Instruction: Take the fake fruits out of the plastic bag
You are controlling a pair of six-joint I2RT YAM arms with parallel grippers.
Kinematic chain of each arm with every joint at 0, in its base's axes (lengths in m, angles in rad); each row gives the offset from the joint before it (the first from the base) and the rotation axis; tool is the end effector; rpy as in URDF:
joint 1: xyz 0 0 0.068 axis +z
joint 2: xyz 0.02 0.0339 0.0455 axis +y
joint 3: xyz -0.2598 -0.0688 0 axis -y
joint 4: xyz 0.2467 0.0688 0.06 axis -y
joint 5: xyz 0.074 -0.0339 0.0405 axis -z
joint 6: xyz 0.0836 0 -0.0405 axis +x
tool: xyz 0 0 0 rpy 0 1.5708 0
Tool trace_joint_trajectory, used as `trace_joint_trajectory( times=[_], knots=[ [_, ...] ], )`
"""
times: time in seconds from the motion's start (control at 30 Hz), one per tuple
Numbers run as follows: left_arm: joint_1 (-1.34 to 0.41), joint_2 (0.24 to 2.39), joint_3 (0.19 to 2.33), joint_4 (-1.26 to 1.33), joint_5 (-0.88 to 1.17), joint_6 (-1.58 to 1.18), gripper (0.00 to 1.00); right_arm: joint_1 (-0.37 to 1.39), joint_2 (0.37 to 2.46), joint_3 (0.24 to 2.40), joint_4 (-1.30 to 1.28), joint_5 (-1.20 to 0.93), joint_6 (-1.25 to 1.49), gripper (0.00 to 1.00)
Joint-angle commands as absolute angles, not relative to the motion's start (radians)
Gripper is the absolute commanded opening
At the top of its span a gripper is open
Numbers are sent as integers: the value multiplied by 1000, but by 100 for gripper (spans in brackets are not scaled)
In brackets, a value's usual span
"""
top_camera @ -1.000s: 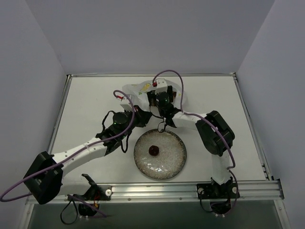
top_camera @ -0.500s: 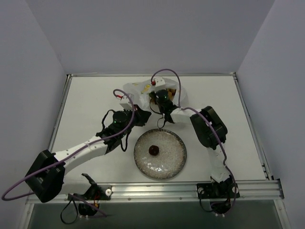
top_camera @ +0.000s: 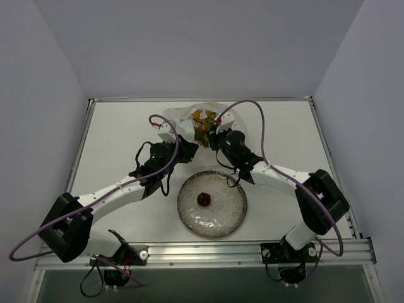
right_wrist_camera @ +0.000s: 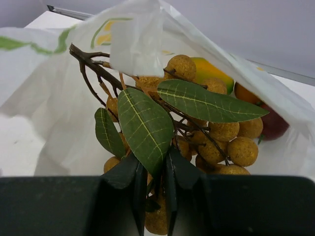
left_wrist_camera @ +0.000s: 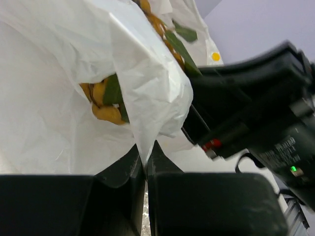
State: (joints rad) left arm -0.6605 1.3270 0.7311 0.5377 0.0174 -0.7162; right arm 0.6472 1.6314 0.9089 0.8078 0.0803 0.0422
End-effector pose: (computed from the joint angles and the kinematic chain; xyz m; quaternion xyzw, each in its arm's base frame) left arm 0.2774 -0.2174 0.2676 -0.0143 0.7272 -0.4408 0.5259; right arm 0.3369 0.2462 0.2681 -0.1731 0.6539 0.2232 0.7019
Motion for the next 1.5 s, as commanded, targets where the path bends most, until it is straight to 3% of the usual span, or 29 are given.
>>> trace_joint_trajectory(
  times=[0.0, 0.17, 0.3, 0.67, 0.87, 1.17, 1.23, 1.27, 1.3, 1.43, 1.47],
  knots=[
    [-650, 1324, 813, 601, 9, -733, 2, 673, 1492, 822, 807, 70, 124, 0],
    [-647, 1322, 830, 597, 9, -733, 2, 722, 1283, 651, 776, 126, 218, 0],
    [-643, 1321, 831, 577, 9, -715, 2, 833, 1096, 618, 591, 170, 230, 0],
    [-643, 1292, 782, 568, 43, -666, 2, 911, 806, 482, 154, 293, 511, 0],
    [-653, 1260, 765, 551, 51, -637, 2, 920, 837, 479, 23, 267, 603, 0],
    [-661, 1244, 735, 543, 54, -615, 2, 989, 1069, 540, 81, 288, 623, 0],
    [-663, 1243, 733, 543, 54, -612, 2, 1015, 1095, 549, 80, 308, 623, 5],
    [-663, 1239, 733, 542, 52, -609, 2, 1020, 1109, 560, 77, 313, 629, 21],
    [-663, 1238, 732, 540, 48, -606, 2, 1025, 1111, 566, 72, 313, 632, 28],
    [-664, 1232, 730, 538, 43, -603, 2, 1058, 1098, 612, 68, 270, 614, 50],
    [-664, 1233, 732, 538, 43, -603, 2, 1074, 1092, 627, 58, 270, 614, 59]
  ],
)
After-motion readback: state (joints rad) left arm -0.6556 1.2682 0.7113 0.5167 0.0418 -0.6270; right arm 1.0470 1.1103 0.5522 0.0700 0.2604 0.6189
